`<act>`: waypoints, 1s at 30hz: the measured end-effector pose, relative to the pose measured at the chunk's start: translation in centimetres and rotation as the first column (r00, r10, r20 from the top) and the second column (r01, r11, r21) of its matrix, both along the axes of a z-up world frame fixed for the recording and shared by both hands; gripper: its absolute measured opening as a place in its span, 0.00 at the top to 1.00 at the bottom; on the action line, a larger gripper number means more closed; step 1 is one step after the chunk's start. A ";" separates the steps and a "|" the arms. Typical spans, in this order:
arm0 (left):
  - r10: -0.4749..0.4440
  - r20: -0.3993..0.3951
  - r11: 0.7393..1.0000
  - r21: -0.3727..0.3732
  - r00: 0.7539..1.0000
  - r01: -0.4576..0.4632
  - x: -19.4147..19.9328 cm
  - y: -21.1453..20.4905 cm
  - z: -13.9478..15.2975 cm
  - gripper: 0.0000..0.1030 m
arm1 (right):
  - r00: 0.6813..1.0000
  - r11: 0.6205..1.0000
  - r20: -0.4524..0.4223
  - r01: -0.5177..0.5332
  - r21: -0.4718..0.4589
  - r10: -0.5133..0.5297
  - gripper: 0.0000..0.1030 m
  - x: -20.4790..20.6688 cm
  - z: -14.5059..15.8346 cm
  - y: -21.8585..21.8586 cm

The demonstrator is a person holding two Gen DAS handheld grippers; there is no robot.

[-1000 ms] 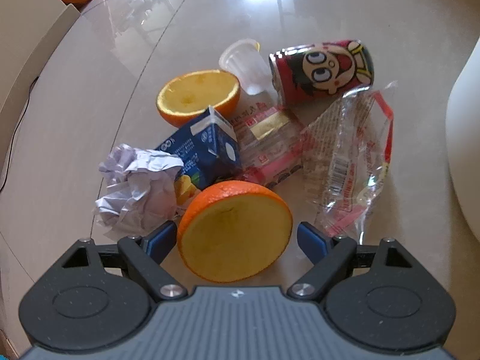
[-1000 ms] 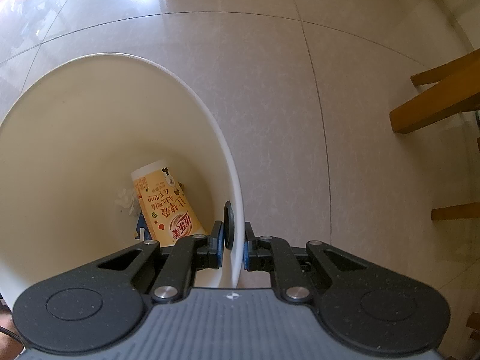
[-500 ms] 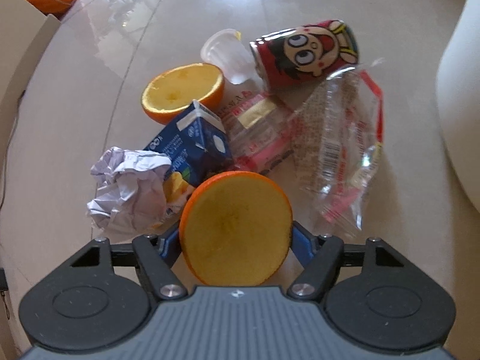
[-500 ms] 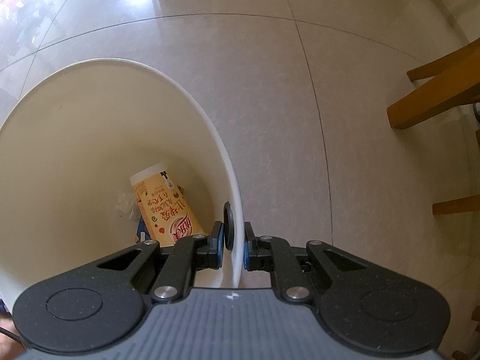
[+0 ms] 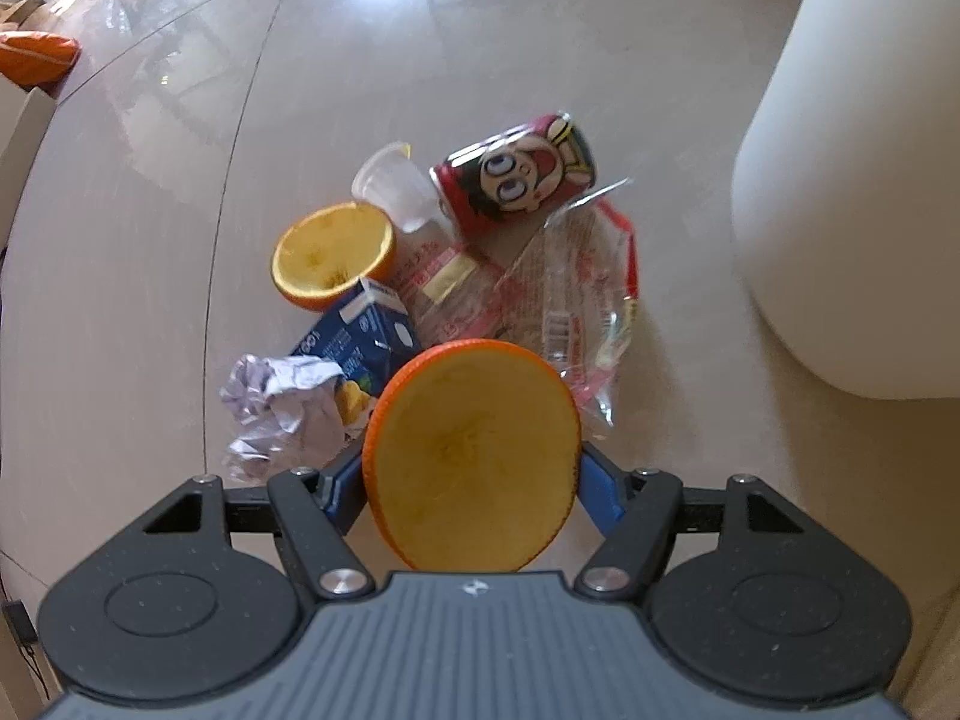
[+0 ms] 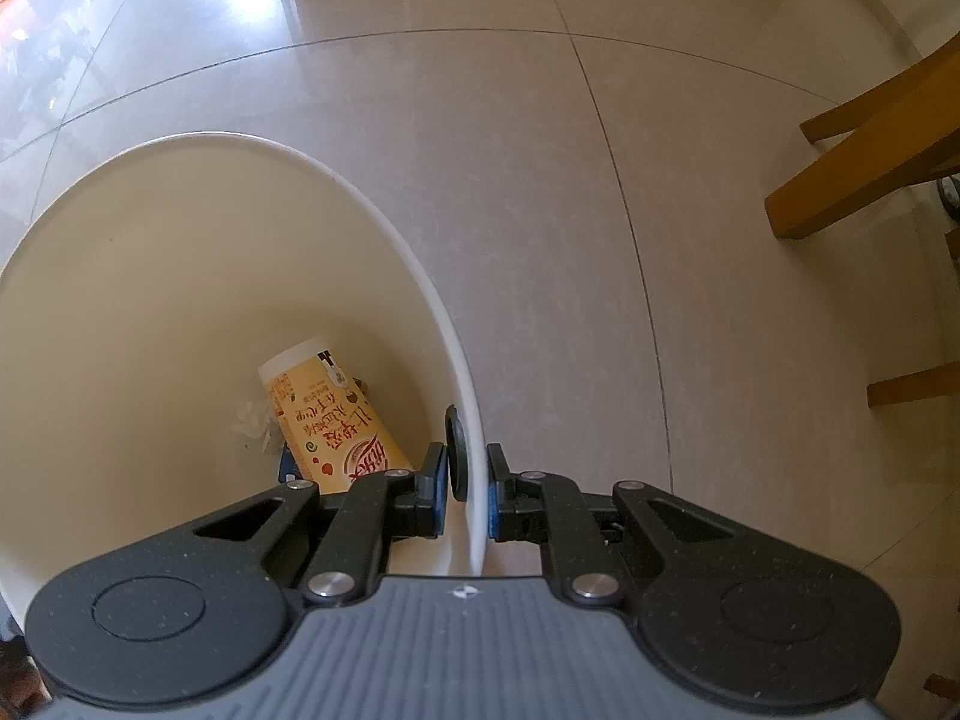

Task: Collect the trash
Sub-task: 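Carry the orange half over the white bin and open the left gripper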

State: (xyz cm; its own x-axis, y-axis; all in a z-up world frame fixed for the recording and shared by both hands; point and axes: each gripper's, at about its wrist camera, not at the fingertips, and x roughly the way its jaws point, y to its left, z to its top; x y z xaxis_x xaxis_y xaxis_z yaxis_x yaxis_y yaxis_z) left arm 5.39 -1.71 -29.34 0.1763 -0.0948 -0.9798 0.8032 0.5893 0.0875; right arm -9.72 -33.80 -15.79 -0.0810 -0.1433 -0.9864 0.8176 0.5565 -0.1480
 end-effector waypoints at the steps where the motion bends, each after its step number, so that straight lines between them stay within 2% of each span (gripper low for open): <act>1: -0.007 -0.004 1.000 0.000 1.000 0.007 0.1 -0.1 0.6 0.32 | 1.000 1.000 0.000 -0.002 0.001 0.002 0.86 0.0 0.0 0.0; 5: -0.047 -0.016 0.999 0.016 0.999 0.047 0.6 -0.7 3.2 0.32 | 1.000 1.000 -0.006 -0.025 0.003 0.025 0.86 0.2 -0.1 0.2; 15: -0.187 -0.061 0.982 -0.024 0.981 0.186 2.8 -3.1 12.3 0.32 | 1.000 1.000 -0.003 -0.025 0.019 0.025 0.87 0.5 -0.1 0.2; 22: -0.294 -0.040 0.952 -0.098 0.955 0.289 3.6 -7.1 19.3 0.32 | 1.000 0.999 0.005 -0.015 0.033 0.015 0.87 0.3 0.0 -0.4; 27: -0.350 -0.049 0.926 -0.170 0.935 0.338 3.2 -10.9 22.6 0.32 | 1.000 0.999 0.004 -0.030 0.036 0.030 0.87 0.2 0.0 -0.5; 30: -0.387 -0.064 0.901 -0.239 0.920 0.362 2.4 -12.9 23.9 0.32 | 0.999 0.999 0.004 -0.033 0.037 0.033 0.87 0.2 0.0 -0.5</act>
